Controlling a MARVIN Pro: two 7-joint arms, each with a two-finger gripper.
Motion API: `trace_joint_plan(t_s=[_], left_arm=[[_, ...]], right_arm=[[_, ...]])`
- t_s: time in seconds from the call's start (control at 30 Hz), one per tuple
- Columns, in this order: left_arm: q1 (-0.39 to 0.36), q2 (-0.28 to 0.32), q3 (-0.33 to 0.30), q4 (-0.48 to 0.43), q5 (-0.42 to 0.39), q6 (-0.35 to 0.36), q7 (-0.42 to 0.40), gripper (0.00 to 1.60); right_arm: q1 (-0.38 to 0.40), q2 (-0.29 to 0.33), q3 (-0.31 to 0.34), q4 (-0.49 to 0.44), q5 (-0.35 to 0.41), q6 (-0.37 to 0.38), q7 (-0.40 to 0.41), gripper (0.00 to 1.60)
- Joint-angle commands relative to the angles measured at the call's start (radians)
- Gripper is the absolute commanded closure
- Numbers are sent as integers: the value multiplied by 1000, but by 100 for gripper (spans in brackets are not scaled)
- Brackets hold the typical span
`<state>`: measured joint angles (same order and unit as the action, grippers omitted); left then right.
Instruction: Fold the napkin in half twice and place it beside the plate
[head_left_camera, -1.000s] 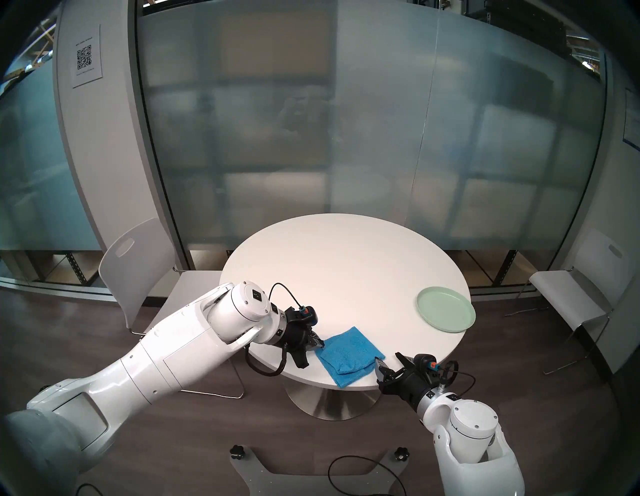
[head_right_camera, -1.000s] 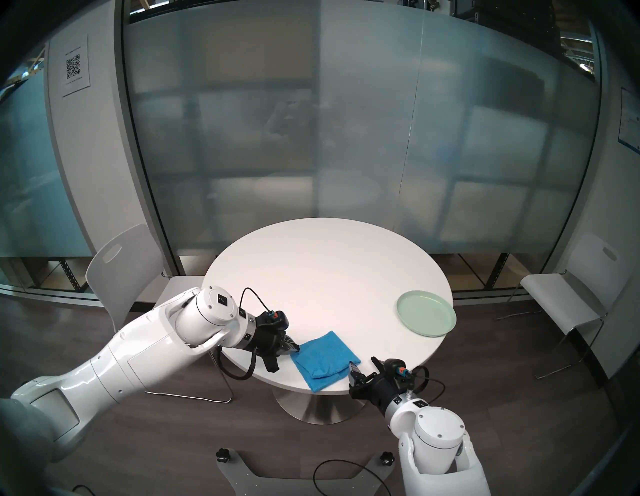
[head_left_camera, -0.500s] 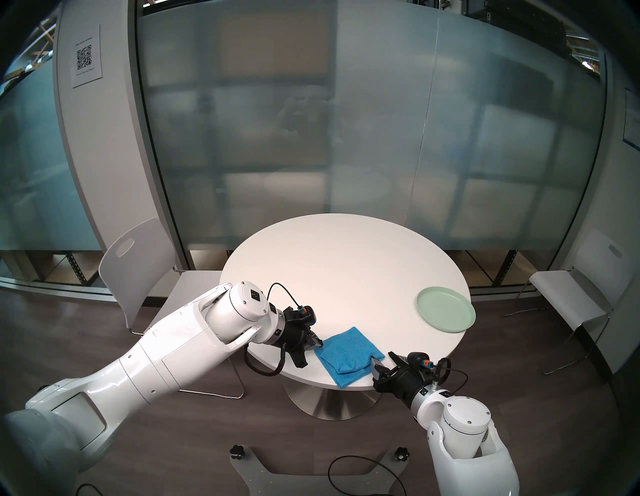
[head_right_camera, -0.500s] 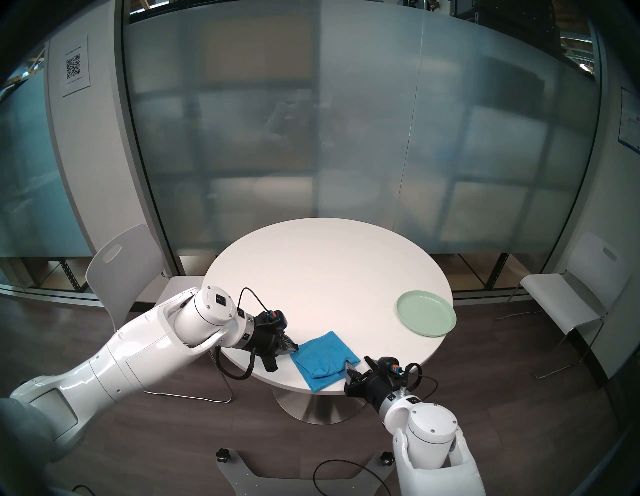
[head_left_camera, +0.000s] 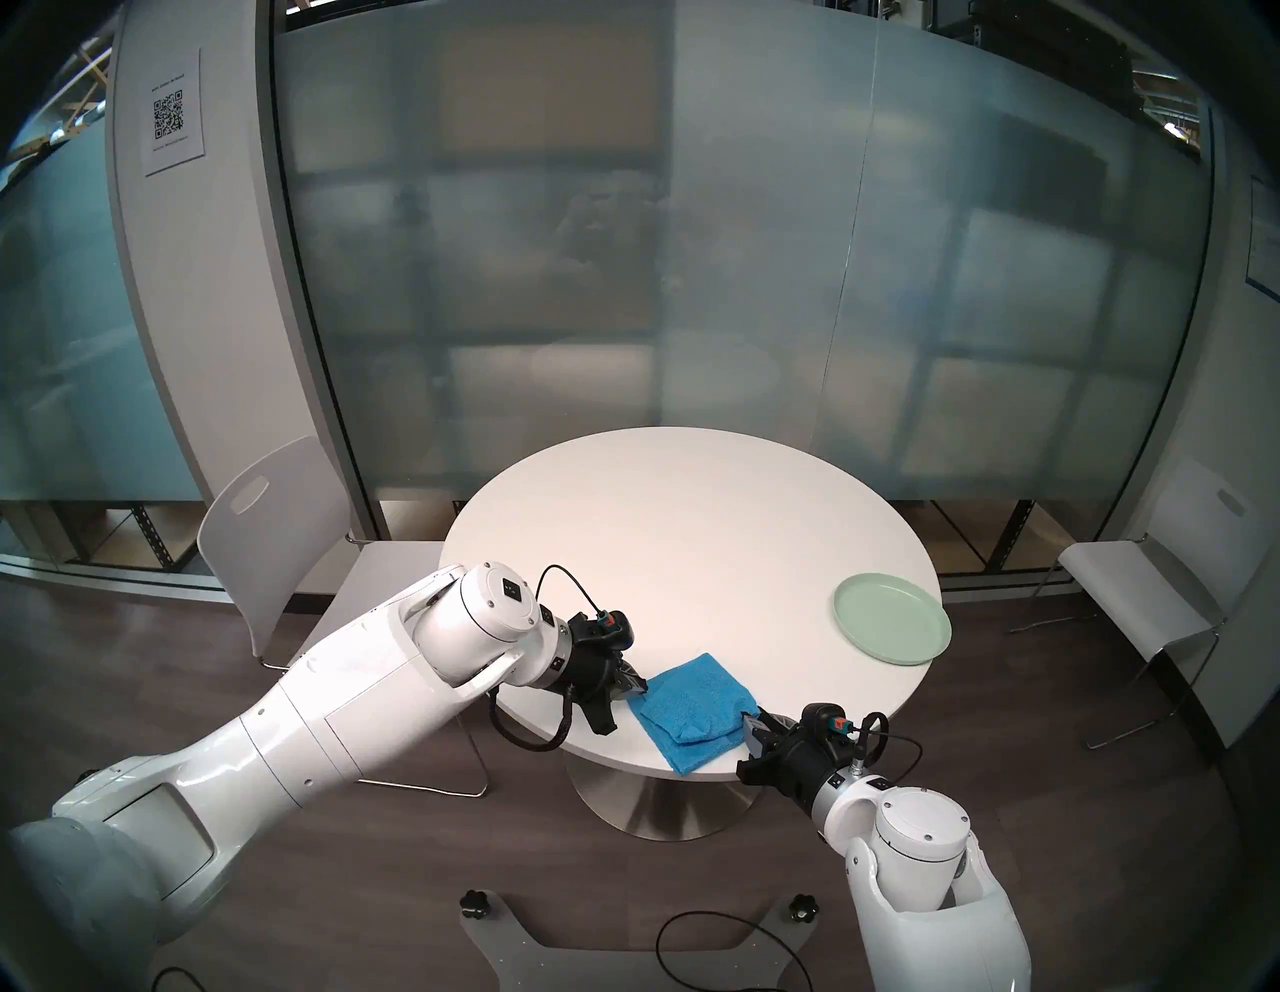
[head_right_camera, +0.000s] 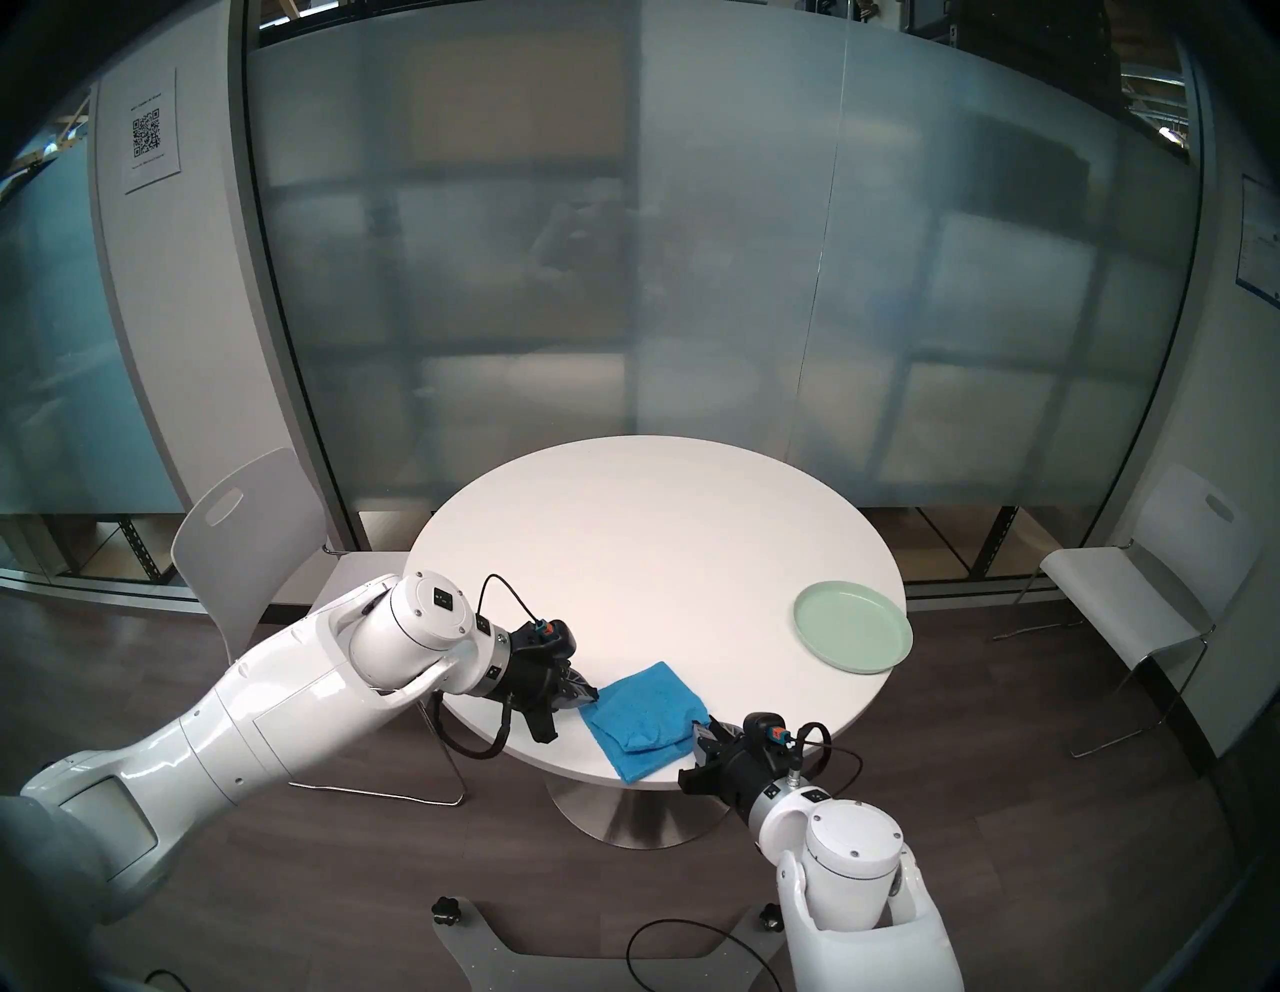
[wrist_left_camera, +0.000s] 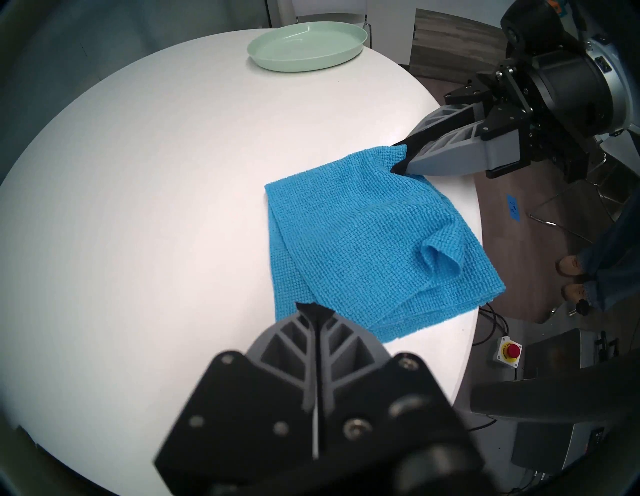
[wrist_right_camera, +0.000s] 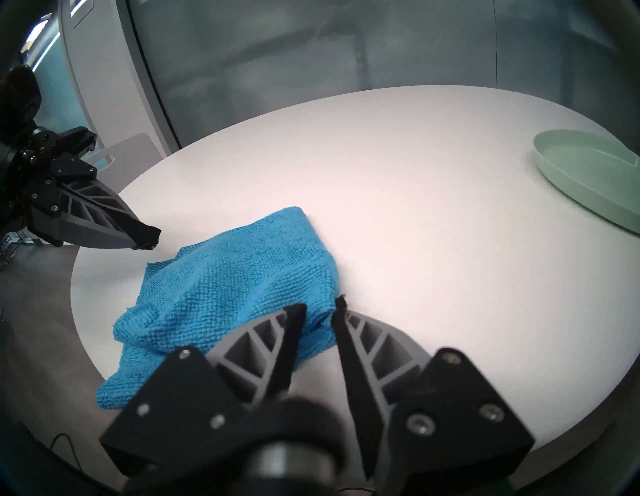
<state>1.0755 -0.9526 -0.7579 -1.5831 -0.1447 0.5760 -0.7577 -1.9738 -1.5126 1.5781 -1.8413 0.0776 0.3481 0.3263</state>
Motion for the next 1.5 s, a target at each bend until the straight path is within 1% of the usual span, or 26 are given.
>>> trace_joint_plan(t_s=[0.0,0.1,0.13,0.17,0.23,0.27,0.57,1.03,1.47], left_arm=[[-19,-7,-2,-4,4,1,-2,142],[-21,-10,0,-2,4,1,-2,142],[-22,-11,1,-2,4,1,-2,142],[-22,-11,1,-1,4,1,-1,142],[-23,-12,1,0,3,2,0,142],[-23,-13,1,0,3,2,0,142],[-25,-17,4,4,3,3,4,142],[-22,-17,7,4,1,1,10,139],[-20,-17,9,-6,-1,2,16,137]], right_arm=[[16,-1,4,-11,5,-16,4,103],[15,-2,10,-14,7,-26,4,115],[16,-3,12,-14,8,-29,5,132],[16,-3,15,-16,10,-35,5,136],[16,-3,19,-23,12,-34,7,149],[15,-3,21,-24,13,-38,8,159],[6,-8,39,-48,24,-63,25,160],[28,-14,73,-146,49,-72,47,160],[44,-19,64,-214,55,-61,66,160]])
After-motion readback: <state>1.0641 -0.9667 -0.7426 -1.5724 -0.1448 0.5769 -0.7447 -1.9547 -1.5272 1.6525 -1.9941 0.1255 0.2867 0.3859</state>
